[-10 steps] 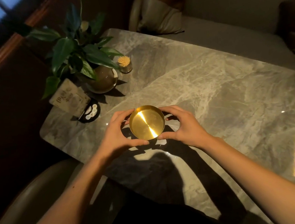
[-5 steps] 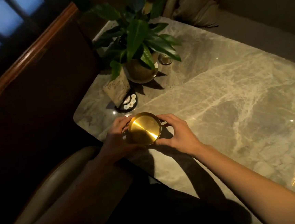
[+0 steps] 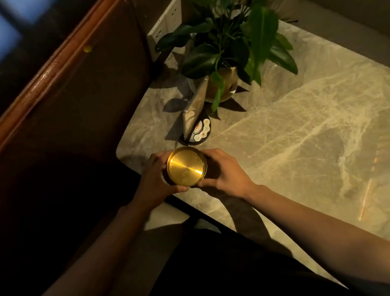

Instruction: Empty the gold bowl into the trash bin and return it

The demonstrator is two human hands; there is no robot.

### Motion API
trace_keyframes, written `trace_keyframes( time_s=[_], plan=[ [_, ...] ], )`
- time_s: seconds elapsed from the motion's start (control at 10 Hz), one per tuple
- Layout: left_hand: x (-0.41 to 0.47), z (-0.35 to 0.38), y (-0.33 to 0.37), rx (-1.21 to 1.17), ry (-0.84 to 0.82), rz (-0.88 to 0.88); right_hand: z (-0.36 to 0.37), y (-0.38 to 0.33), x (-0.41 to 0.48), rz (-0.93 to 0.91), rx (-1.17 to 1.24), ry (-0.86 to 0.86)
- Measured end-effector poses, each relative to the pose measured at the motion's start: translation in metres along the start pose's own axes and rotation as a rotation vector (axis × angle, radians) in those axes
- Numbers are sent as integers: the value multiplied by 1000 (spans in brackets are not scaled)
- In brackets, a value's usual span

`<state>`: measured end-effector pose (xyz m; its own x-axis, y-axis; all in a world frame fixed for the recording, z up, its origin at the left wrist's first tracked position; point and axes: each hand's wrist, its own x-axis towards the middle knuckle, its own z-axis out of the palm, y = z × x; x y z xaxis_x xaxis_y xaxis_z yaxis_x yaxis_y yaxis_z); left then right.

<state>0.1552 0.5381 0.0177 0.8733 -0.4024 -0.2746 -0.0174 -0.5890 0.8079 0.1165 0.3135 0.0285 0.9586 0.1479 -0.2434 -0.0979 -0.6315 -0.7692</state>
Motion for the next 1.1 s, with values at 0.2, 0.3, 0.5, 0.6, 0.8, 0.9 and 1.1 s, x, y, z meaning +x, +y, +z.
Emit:
trace_keyframes(
  time_s=[0.2,0.3,0.5,0.6,0.8,0.9,1.1],
  plan=[
    [14,-14,-19,-13,-26,-16,23,-9,18,60,-40,18],
    [18,-16,-30,-14,-28,-40,29,-10,25,89,-68,16],
    [25,-14,-36,1,-28,-48,33,-5,33,124,-96,6],
    [28,-13,-36,33,-25,-49,34,-4,36,136,-106,-4],
    [31,-12,-37,70,-21,-44,36,-3,37,146,-104,9],
    [27,-12,-34,52,-26,-34,36,-3,35,164,-91,-5],
    [9,-7,-29,-37,143,-17,32,3,31,129,-108,-10]
  ],
)
